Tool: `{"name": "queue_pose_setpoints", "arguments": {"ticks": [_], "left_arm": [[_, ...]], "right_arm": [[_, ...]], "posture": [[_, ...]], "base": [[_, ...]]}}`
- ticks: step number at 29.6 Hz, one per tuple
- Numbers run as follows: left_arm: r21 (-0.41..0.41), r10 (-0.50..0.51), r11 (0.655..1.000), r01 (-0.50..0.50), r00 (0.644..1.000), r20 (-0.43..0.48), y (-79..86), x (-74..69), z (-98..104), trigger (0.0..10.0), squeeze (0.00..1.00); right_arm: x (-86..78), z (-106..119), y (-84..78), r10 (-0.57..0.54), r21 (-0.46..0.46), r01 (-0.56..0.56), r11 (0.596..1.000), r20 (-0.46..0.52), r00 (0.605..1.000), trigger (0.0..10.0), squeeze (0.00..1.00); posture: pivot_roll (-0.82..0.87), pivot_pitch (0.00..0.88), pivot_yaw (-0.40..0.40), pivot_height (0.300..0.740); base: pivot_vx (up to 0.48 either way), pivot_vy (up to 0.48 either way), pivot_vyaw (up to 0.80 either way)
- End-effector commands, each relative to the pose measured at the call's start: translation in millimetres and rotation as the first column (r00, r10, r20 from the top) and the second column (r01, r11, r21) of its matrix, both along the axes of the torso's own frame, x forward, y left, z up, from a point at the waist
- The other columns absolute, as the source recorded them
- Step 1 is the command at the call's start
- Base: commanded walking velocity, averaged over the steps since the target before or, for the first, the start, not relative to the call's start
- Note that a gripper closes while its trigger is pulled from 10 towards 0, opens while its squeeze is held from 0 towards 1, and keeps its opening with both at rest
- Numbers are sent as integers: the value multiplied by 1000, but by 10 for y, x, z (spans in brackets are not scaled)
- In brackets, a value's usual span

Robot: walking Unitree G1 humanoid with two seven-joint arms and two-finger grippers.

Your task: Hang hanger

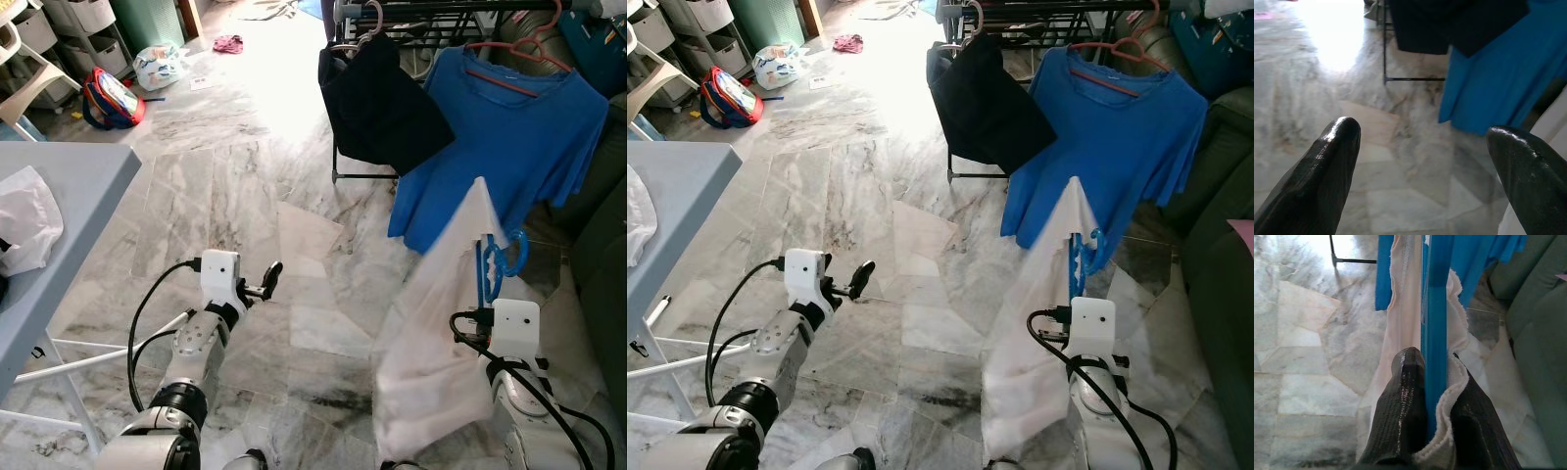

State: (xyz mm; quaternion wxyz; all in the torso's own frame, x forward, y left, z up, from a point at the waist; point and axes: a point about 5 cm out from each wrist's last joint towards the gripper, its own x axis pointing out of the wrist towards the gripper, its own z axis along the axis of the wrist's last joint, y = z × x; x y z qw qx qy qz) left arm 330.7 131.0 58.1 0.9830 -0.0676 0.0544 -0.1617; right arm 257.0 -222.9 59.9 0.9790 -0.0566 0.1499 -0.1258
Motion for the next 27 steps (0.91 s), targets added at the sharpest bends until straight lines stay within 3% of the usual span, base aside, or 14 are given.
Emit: {"name": "queue_pose_setpoints", "arguments": {"ticks": [1,15,27], "left_arm": [[1,-9,1000,9,1000,6,11,-5,11,10000,0],[-42,-52,998,53,998,25,-93,33,95,10000,0],[-67,-98,993,100,995,37,-278,29,127,10000,0]], "right_arm": [[2,80,-23,-17,-3,17,1000,31,999,10000,0],[78,145,-35,-6,-9,7,1000,38,999,10000,0],[154,247,-102,-3,-29,5,1000,66,998,10000,0]], "posture": [[-145,143,70,740],[-149,158,70,740],[-164,173,62,740]], "base": [[300,0,0],[383,0,0],[407,0,0]]}}
